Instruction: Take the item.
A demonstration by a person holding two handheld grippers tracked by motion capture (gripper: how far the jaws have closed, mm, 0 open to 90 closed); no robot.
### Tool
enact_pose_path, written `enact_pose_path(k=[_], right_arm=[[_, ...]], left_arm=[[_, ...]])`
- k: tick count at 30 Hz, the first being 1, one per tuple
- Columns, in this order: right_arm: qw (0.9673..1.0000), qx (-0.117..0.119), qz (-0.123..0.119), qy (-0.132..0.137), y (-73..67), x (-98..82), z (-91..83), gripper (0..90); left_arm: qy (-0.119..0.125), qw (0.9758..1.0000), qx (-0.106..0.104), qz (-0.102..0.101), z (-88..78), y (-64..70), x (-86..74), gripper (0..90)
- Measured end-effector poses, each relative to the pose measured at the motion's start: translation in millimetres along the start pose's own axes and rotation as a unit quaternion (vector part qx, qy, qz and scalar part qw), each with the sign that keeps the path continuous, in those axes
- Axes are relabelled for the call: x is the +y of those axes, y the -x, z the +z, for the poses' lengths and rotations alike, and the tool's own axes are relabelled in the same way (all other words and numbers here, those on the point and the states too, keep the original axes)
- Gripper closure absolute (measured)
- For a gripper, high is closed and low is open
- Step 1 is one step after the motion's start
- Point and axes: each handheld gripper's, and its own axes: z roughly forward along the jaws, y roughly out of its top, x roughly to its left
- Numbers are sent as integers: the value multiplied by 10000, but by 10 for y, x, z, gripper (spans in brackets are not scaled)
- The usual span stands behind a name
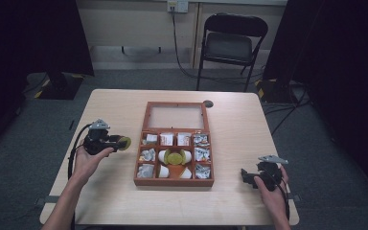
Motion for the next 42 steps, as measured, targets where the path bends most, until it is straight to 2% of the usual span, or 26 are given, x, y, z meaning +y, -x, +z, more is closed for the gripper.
enact_pose_path(k=[4,7,13,15,21,31,36,42], right_arm=[[10000,3,1,0,0,0,0,0],[10000,3,0,-1,0,0,0,0],[10000,4,0,-1,0,0,0,0],[10000,3,-1,-1,0,0,0,0],[10000,4,0,-2,0,0,0,0],[10000,4,-1,-1,0,0,0,0],[10000,4,-1,-1,0,0,0,0],[10000,0,0,0,0,0,0,0]], left_arm=[[-62,10000,1,-17,43,-10,-22,550],[-67,9999,90,22,77,-9,-46,551],[-228,9997,24,40,170,-47,-109,550],[-257,9997,56,-3,199,-63,-133,550],[-355,9993,-18,-97,243,-99,-182,548],[-521,9985,2,-168,348,-125,-242,537],[-493,9986,58,-195,353,-134,-247,517],[-538,9980,142,-293,364,-155,-258,434]])
